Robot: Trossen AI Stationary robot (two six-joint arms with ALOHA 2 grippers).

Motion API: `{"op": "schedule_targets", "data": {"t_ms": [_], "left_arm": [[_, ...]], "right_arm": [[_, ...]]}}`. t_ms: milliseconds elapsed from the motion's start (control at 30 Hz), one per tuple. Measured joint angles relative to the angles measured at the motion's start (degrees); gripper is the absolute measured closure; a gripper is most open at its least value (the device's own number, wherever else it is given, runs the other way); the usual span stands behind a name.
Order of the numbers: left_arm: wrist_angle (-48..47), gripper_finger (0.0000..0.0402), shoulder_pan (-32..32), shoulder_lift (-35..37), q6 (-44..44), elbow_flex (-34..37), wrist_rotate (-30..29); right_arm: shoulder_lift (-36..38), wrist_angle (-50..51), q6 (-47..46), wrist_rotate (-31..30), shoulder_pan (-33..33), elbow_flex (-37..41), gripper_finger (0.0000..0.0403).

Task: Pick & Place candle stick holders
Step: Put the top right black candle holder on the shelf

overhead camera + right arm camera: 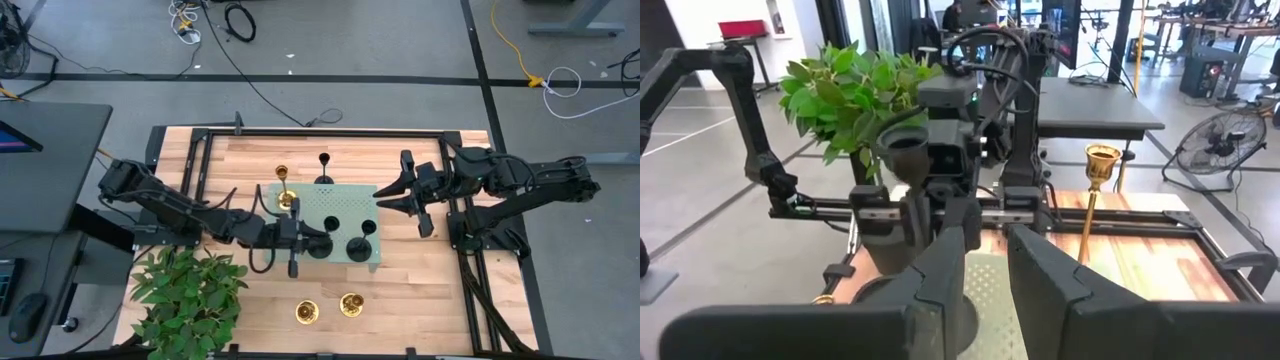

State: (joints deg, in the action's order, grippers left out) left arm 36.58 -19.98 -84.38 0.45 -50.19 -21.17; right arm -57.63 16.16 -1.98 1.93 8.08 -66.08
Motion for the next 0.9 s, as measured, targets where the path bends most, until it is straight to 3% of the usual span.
{"op": "schedule_targets", "data": {"t_ms": [467,700,900], "left_arm": [[10.62,0.0388,1.30,-0.22,-3.06,7.03,0.36],[21.03,0.0388,2.43,-7.49,-3.13,6.91,1.84],[22.34,0.0388,3.96,-9.82,-3.28,6.25,3.07]], "right_arm": [[-0.02,0.46,-0.11,0.00,0.00,0.02,0.0324],[-0.02,0.68,-0.09,0.00,0.00,0.02,0.0324],[-0.04,1.14,-0.07,0.00,0.00,0.02,0.0324]]}}
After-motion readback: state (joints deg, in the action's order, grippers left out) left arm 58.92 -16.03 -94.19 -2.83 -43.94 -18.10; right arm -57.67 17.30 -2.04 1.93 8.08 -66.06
